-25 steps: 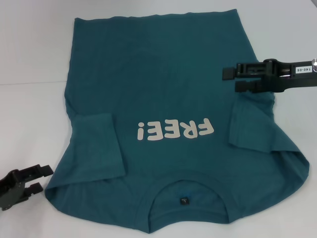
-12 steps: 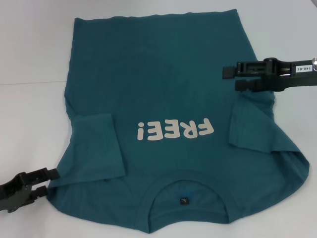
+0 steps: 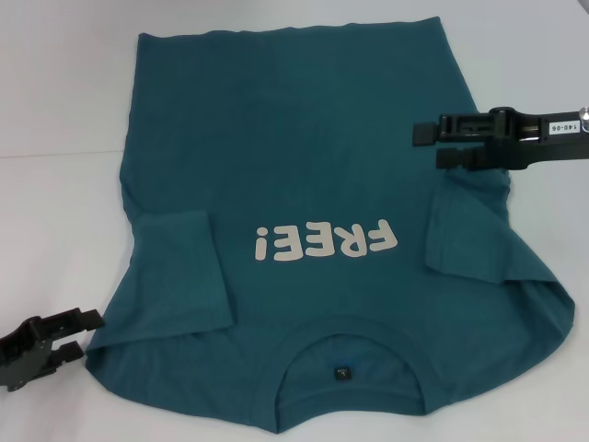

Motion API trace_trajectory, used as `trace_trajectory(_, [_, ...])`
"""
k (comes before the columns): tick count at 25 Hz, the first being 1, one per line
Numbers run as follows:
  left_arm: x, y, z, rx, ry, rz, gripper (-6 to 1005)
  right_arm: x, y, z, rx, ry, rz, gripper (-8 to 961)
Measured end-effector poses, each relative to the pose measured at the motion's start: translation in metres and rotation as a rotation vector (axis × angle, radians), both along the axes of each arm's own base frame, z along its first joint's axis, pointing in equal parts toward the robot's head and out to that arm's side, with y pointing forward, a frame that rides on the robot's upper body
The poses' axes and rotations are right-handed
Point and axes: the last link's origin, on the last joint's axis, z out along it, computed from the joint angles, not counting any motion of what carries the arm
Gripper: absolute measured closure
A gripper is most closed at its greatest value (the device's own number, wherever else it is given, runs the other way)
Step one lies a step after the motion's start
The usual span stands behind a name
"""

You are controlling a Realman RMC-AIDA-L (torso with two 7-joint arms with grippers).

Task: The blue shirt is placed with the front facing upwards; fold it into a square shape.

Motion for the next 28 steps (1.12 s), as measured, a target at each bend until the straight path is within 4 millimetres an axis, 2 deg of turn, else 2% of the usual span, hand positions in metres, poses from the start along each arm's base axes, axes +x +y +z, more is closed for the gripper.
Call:
trace_trajectory(9, [0.001, 0.001, -0.004, -0.015, 0.01, -0.002, 310, 0.0, 0.0, 0.0, 0.001, 0.001, 0.001, 23])
trace_trajectory(18, [0.01, -0.002, -0.011, -0.063, -0.019, -0.036, 311, 0.0, 0.0, 0.001, 0.003, 0.003, -0.001, 23])
trace_trajectory(28, [0.016, 0.006, -0.015, -0.073, -0.019, -0.046, 311, 0.0, 0.0, 0.001, 0.004, 0.004, 0.0, 22])
